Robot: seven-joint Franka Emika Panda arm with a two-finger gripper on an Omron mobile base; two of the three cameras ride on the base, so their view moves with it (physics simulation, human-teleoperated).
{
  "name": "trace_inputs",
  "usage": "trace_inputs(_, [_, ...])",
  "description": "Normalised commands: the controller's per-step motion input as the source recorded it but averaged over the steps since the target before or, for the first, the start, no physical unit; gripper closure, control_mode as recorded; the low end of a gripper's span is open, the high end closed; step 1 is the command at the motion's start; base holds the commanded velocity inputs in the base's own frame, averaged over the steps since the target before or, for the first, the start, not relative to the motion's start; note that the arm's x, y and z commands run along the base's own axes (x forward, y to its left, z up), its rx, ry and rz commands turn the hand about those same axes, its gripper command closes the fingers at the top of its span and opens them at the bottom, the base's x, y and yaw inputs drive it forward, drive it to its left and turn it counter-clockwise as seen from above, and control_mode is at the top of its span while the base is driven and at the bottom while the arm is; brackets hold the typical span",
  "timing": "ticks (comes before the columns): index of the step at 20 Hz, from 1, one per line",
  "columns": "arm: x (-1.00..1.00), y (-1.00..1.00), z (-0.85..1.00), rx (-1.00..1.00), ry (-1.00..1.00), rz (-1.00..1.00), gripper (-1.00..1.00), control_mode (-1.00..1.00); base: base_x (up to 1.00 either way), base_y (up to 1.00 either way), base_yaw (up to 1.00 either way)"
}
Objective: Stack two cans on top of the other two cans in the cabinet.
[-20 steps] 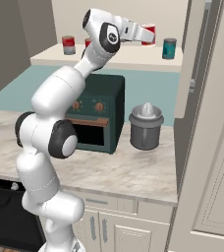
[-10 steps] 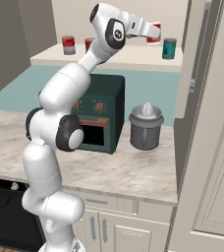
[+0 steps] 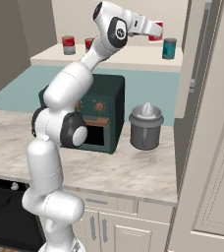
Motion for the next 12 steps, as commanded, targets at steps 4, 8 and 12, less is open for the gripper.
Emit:
trace_inputs(4, [0.00, -0.05, 0.00, 0.00, -0.09, 0.00, 1.00, -1.00, 0.00, 0.00, 0.00])
trace_inputs(8, [0.00, -0.03, 0.00, 0.00, -0.10, 0.00, 1.00, -1.00, 0.00, 0.00, 0.00])
trace_inputs(12, [0.05, -0.06, 0.00, 0.00, -0.03, 0.00, 1.00, -1.00, 0.00, 0.00, 0.00])
